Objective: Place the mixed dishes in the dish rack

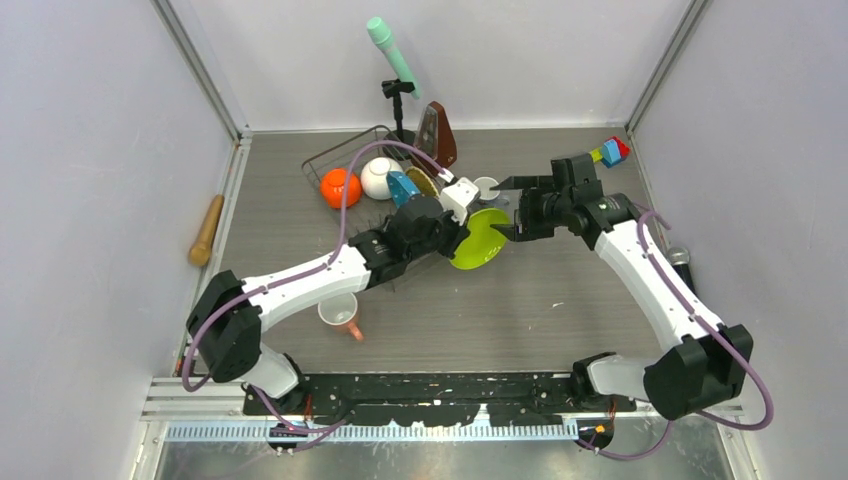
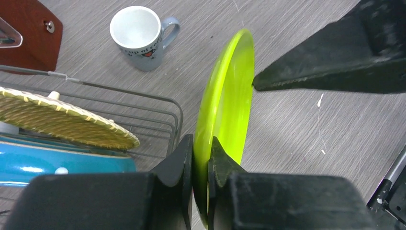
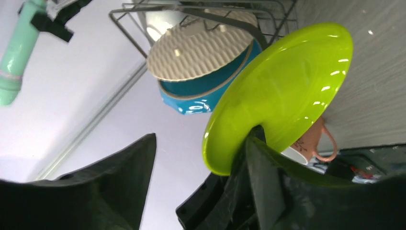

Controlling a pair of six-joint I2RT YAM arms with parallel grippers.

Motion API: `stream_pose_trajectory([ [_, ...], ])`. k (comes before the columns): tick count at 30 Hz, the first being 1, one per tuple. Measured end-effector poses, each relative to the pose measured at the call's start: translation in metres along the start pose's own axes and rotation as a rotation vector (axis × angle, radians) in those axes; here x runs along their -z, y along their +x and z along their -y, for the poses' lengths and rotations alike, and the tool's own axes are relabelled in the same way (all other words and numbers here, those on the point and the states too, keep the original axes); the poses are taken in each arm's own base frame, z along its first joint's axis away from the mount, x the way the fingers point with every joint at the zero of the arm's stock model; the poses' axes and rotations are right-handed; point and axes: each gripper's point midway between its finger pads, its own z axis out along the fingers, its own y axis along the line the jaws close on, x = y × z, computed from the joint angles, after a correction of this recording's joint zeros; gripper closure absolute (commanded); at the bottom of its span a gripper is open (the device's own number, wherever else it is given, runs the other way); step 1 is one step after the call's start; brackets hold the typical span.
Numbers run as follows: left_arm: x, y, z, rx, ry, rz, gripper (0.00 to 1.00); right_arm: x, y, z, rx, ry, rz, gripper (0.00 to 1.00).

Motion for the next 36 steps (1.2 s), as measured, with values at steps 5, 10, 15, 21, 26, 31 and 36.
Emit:
stream_pose_trajectory([
  [5, 0.01, -0.004, -0.002, 0.009, -0.012, -0.001, 1.0, 0.021, -0.006, -0.015, 0.127, -0.112, 0.045, 0.05],
  [10, 0.04, -0.015, -0.004, 0.031, -0.017, -0.017, 1.0, 0.031, -0.024, -0.026, 0.382, -0.171, 0.134, 0.04],
  [15, 0.07, -0.029, -0.012, 0.123, 0.035, -0.029, 1.0, 0.042, -0.022, -0.03, 0.696, -0.271, 0.165, 0.08],
  [21, 0.102, -0.045, -0.042, 0.338, 0.111, -0.002, 1.0, 0.06, 0.014, -0.021, 0.997, -0.495, 0.006, 0.14],
  [26, 0.12, -0.057, -0.031, 0.43, 0.226, 0.013, 1.0, 0.074, 0.056, -0.029, 1.11, -0.703, -0.209, 0.21],
  [31, 0.127, -0.065, -0.014, 0.487, 0.324, 0.013, 1.0, 0.082, 0.078, -0.023, 1.178, -0.768, -0.327, 0.35],
  [36, 0.13, -0.068, -0.008, 0.52, 0.355, 0.011, 1.0, 0.083, 0.089, -0.013, 1.23, -0.777, -0.379, 0.48],
])
